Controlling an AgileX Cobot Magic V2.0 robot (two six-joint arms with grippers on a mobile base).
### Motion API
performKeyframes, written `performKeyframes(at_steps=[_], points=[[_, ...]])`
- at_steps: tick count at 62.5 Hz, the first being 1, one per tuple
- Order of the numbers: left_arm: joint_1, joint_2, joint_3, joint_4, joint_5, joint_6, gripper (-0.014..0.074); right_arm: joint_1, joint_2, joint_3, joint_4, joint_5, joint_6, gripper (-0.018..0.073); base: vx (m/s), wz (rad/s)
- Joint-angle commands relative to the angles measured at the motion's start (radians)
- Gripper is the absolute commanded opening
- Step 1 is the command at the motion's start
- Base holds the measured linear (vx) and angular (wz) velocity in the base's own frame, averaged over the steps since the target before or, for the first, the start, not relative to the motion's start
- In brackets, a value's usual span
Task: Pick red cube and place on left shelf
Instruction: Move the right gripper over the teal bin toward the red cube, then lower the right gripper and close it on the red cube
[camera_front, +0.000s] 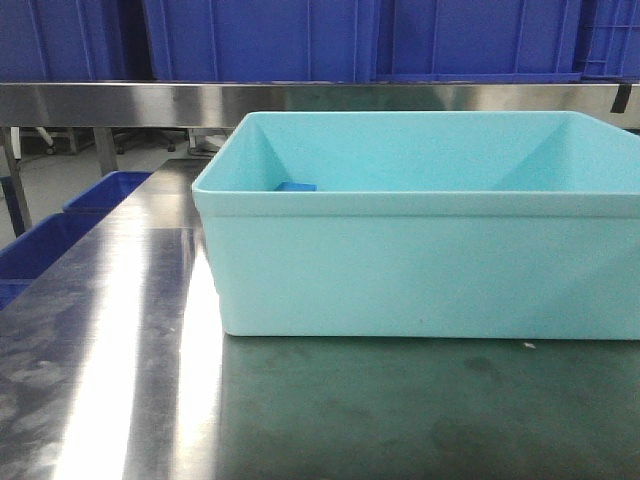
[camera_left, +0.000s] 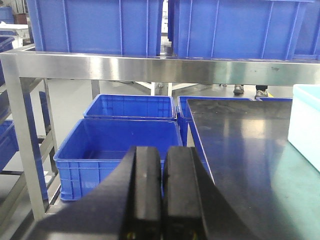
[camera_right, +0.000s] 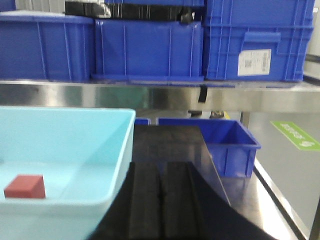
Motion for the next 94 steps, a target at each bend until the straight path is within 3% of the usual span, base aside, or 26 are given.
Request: performKeyframes(at_steps=[1, 21, 41, 53, 62, 69, 78, 94], points=[[-0.001, -0.012, 0.024, -0.004, -0.091, -0.005, 0.0101, -0.002, -0.007, -0.104, -0.002, -0.080, -0.005, 0.0053, 0.00, 0.00], [-0.001, -0.012, 0.024, -0.004, -0.091, -0.005, 0.0102, 0.028, 0.314, -0.581, -0.021, 0.351, -0.005, 0.0053, 0.00, 0.00], [-0.001, -0.012, 0.024, -0.004, -0.091, -0.005, 0.0102, 0.295, 0.742, -1.008, 0.060, 0.635, -0.005, 0.0053, 0.00, 0.00], [-0.001, -0.012, 0.024, -0.004, -0.091, -0.005, 0.0102, 0.440, 1.028, -1.205, 0.100, 0.680, 0.000, 0.0056, 0.00, 0.00], [-0.001, -0.012, 0.024, -0.004, -0.091, -0.005, 0.0102, 0.490, 1.229, -1.317, 0.100, 0.721, 0.065, 0.0065, -0.02, -0.12], [-0.001, -0.012, 0.024, -0.004, -0.091, -0.005, 0.0102, 0.490, 1.359, -1.398, 0.099, 0.783, 0.102, 0.0160, 0.00, 0.00], [-0.001, -0.012, 0.024, -0.004, -0.091, -0.005, 0.0102, 0.489, 1.485, -1.477, 0.099, 0.836, 0.107, 0.0355, 0.02, 0.14], [-0.001, -0.012, 0.024, -0.004, -0.091, -0.005, 0.0102, 0.485, 1.587, -1.481, 0.074, 0.905, 0.140, 0.0566, 0.00, 0.00]])
